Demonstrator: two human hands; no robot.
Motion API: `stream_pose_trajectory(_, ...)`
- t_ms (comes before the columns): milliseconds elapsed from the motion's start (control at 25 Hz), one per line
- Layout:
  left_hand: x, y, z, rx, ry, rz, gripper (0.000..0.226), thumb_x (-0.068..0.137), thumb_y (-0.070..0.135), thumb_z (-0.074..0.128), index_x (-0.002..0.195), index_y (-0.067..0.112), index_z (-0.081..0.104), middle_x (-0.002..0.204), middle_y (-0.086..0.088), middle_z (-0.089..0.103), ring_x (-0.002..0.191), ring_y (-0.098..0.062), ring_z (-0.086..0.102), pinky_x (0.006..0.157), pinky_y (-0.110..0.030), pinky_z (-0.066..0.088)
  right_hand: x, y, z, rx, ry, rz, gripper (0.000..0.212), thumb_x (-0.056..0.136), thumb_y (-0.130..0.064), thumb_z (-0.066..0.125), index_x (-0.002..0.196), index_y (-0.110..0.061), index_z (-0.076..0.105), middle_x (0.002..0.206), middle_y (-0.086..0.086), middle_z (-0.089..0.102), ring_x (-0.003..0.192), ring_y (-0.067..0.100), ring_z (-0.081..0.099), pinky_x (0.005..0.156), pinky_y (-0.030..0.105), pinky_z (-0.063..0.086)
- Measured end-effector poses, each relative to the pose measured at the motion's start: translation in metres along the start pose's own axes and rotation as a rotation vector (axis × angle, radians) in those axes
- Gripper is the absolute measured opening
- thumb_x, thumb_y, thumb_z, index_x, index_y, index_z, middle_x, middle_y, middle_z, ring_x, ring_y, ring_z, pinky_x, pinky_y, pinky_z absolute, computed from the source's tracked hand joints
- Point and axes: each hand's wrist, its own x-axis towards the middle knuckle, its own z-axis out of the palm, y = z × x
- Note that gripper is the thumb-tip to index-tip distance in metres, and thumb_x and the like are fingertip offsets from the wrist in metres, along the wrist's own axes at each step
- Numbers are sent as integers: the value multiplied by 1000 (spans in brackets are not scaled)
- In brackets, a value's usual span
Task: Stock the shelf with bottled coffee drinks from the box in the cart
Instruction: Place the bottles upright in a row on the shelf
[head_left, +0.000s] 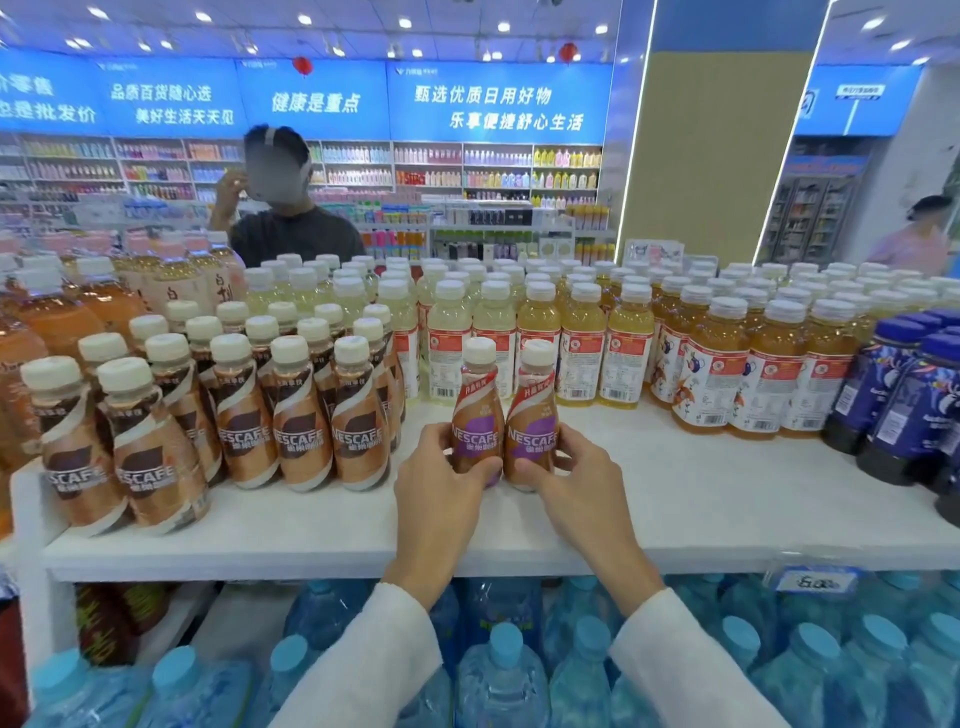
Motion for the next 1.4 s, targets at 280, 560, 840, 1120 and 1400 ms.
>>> stream_pose_trajectory(280,72,-5,22,6,37,-25,61,75,23,90,129,18,62,117,2,73,99,-14,68,88,-31,55,77,7,27,20,-28,19,52,82,-16,79,132,-19,64,116,-4,72,106,14,67,88,24,52)
stream_pose_trajectory(560,95,-15,43,21,82,-15,63,69,31,93,125,20,64,112,2,74,98,-16,69,89,-37,58,104,24,33,2,15,13,50,85,-16,78,132,-22,61,111,-12,68,98,2,63,75,5,41)
stream_pose_trajectory(840,97,-17,46,8,79,3,58,75,26,90,126,19,64,113,3,72,99,-15,68,83,-28,54,110,30,34,-28,7,-2,55,87,-18,77,138,-21,58,113,-13,66,100,4,60,78,7,41)
stream_pose_trajectory(1120,96,-15,46,14,84,-1,60,76,28,89,129,20,62,115,4,69,100,-13,64,81,-24,48,110,31,36,-17,7,-3,59,88,-21,77,143,-24,53,116,-14,64,104,5,59,88,16,46)
stream_pose_trajectory(1400,97,-16,47,27,90,-18,63,79,30,87,135,19,59,123,-1,68,110,-19,64,94,-36,55,110,32,38,-45,3,-19,63,90,-25,75,148,-24,49,132,-5,66,118,14,61,99,28,49)
